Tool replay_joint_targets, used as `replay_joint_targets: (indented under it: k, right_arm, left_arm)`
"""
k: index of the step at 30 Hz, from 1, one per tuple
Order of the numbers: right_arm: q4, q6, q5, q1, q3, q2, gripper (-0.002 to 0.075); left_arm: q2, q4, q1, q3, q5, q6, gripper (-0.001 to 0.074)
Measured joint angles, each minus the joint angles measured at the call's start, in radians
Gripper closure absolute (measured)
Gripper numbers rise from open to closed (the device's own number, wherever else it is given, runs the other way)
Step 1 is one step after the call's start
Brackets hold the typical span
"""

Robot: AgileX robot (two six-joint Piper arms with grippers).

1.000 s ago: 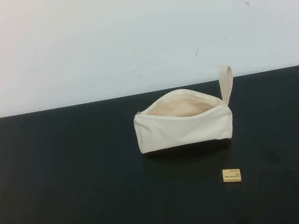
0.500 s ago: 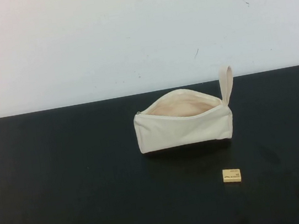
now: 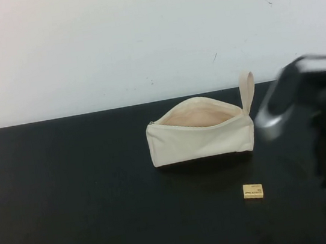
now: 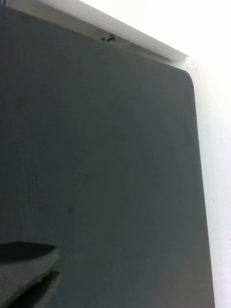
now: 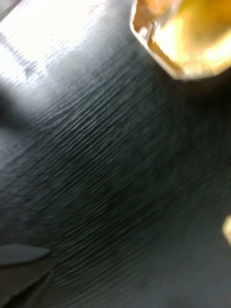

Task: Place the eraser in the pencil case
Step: Pick up the eraser from the table

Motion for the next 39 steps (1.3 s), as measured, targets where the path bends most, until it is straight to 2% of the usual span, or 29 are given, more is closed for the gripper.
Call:
replay_joint_targets:
  k: [3,7,10,14,17,39]
  right_arm:
    - [0.005,-0.086,0.000,0.049,-0.040,0.089,0.0727]
    - [0.023,-0.199,-0.003,0.060,-0.078,0.186,0.0708]
    - [0.043,-0.285,-0.035,0.060,-0.082,0.235,0.0608]
    - [0.047,-0.372,-0.116,0.060,-0.082,0.272,0.0396]
    - [0.047,-0.429,-0.173,0.060,-0.084,0.291,0.0323]
    - [0.013,-0.458,-0.398,0.060,-0.093,0.503,0.0318]
  left_arm:
    - [0.000,0.000,0.000,0.000,0.000,0.000,0.0736]
    - [0.000,0.000,0.000,0.000,0.000,0.000,0.0736]
    - [0.000,0.000,0.000,0.000,0.000,0.000,0.0736]
    - [0.000,0.000,0.000,0.000,0.000,0.000,0.0736]
    - [0.000,0.000,0.000,0.000,0.000,0.000,0.0736]
    - [0.000,0.000,0.000,0.000,0.002,0.000,0.0736]
